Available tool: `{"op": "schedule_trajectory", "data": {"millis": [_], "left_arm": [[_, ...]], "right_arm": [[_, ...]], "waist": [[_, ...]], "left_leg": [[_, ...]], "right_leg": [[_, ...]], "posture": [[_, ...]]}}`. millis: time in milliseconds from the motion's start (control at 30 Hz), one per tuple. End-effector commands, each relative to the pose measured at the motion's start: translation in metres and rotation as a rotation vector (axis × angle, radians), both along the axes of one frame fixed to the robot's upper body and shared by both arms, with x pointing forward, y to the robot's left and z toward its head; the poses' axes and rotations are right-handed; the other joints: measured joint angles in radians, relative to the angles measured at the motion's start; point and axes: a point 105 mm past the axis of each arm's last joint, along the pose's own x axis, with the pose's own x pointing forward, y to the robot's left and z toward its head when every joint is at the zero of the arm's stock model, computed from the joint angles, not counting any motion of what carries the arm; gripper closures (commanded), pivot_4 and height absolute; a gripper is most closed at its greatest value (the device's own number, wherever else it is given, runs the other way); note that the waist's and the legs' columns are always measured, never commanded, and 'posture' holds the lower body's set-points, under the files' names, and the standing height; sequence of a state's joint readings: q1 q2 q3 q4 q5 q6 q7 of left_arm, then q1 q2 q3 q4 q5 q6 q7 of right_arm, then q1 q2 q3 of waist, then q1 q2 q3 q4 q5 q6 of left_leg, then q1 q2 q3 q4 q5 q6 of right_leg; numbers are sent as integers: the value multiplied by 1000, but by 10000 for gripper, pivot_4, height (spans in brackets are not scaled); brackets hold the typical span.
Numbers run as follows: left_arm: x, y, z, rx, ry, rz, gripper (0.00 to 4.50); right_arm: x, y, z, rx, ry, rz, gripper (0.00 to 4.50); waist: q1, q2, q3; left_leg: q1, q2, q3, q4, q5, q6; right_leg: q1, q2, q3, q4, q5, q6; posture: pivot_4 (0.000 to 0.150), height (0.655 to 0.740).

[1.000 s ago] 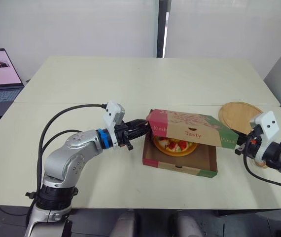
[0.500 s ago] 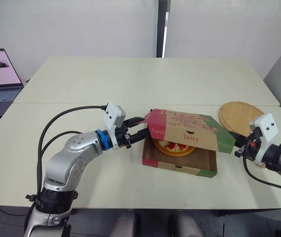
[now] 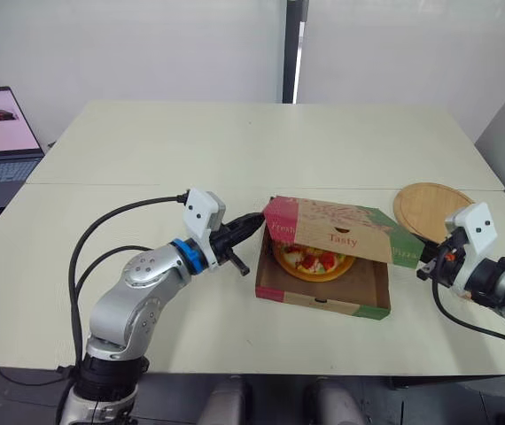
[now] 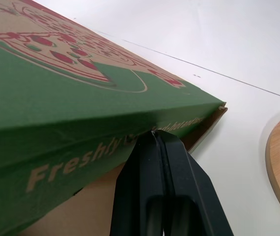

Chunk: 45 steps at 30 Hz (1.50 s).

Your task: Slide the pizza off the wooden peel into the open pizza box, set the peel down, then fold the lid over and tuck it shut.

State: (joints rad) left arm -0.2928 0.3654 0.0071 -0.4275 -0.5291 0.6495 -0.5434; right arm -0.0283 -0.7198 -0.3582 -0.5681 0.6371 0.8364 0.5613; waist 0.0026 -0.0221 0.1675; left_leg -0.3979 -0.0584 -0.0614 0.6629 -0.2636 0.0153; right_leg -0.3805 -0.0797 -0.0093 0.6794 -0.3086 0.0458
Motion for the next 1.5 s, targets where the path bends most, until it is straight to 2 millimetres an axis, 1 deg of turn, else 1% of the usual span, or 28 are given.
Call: {"op": "schedule_trajectory", "data": {"millis": [33,100,200,333,467,567,600,700,800,867,967,1033,1100,1167,1233,1267,1333,1367,1467,1500], "left_arm": [[-11,-8,-4,-27,40,-34,44802],[-12,-5,-14,-33,76,-15,44802],[-13,-6,-22,-55,96,0,44802],[-14,-8,-25,-83,119,8,44802],[-14,-10,-28,-75,121,4,44802],[-13,-7,-32,-63,130,19,44802],[-13,-5,-33,-61,132,26,44802],[-11,-2,-33,-55,130,37,45000],[-10,1,-33,-49,125,46,45000],[-8,2,-32,-46,122,52,45000],[-7,2,-31,-43,116,52,45000],[-7,2,-31,-41,112,50,45000],[-7,2,-31,-41,109,48,45000],[-7,1,-30,-40,107,45,45000],[-6,1,-30,-39,104,42,45000],[-6,0,-29,-39,103,41,45000],[-6,0,-29,-38,101,39,45000],[-5,1,-28,-39,99,39,45000],[-3,1,-26,-41,95,39,45000],[-3,1,-25,-40,93,37,45000]], "right_arm": [[-7,18,5,22,-40,52,45000],[-8,19,0,24,-35,37,45000],[-9,22,-4,30,-38,22,45000],[-10,25,-7,41,-39,12,45000],[-13,32,-12,56,-26,23,45000],[-16,34,-16,61,-6,32,45000],[-17,33,-17,63,2,25,45000],[-19,24,-18,49,9,11,39312],[-20,11,-16,20,11,-8,28869],[-21,-4,-14,-20,21,-28,21810],[-29,-24,-11,-93,60,-19,11092],[-30,-38,-6,-130,58,-42,4773],[-27,-51,4,-150,30,-76,4773],[-23,-61,20,-128,-12,-107,4773],[-18,-64,38,-78,-58,-118,4773],[-16,-64,43,-57,-69,-116,4773],[-14,-59,52,-15,-81,-93,8390],[-13,-51,54,-2,-82,-62,10768],[-12,-28,60,42,-82,22,20915],[-13,-23,62,51,-79,40,24269]], "waist": [[-1,0,0],[-1,0,0],[-1,0,0],[-2,1,0],[-2,1,-1],[-2,1,-1],[-1,1,-1],[0,1,-1],[2,1,-1],[3,1,-1],[6,1,-1],[9,1,-1],[8,1,-1],[8,1,-1],[8,1,-1],[8,1,-1],[10,1,-1],[11,1,-1],[15,1,-1],[16,1,-1]], "left_leg": [[0,0,0,0,0,0],[0,0,0,0,0,0],[0,0,0,0,0,0],[1,0,0,0,0,0],[1,0,0,0,0,0],[1,0,0,0,0,0],[1,0,-1,0,0,0],[1,0,-1,0,0,0],[1,-1,-1,0,0,0],[1,-1,-1,0,0,0],[1,-1,-1,0,0,0],[1,-1,-1,0,0,1],[1,0,-1,0,0,1],[2,0,-1,0,0,1],[2,0,0,0,0,1],[2,0,0,0,0,1],[2,0,-1,0,0,1],[2,0,-1,0,0,1],[1,0,-1,0,0,1],[1,0,-1,0,0,1]], "right_leg": [[0,0,0,0,0,0],[0,0,0,0,0,0],[0,0,0,0,0,0],[1,0,0,0,0,0],[1,0,0,0,0,0],[1,1,0,0,0,0],[1,1,0,0,0,0],[1,0,0,0,0,0],[1,0,0,0,0,0],[1,0,0,0,0,0],[1,0,0,-1,0,0],[2,0,-1,-1,0,0],[2,0,0,-1,0,0],[3,1,0,-1,0,0],[3,1,0,-1,0,0],[3,1,0,-1,0,0],[3,0,-1,-1,0,0],[3,0,-1,-1,0,0],[4,0,-1,-2,0,0],[4,0,-1,-2,0,0]], "posture": [[1500,7281],[1500,7281],[1500,7281],[1500,7281],[1500,7281],[1500,7281],[1500,7281],[1500,7281],[1500,7281],[1500,7281],[1500,7281],[1500,7281],[1500,7281],[1500,7281],[1500,7281],[1500,7281],[1500,7281],[1500,7281],[1500,7281],[1500,7281]]}}
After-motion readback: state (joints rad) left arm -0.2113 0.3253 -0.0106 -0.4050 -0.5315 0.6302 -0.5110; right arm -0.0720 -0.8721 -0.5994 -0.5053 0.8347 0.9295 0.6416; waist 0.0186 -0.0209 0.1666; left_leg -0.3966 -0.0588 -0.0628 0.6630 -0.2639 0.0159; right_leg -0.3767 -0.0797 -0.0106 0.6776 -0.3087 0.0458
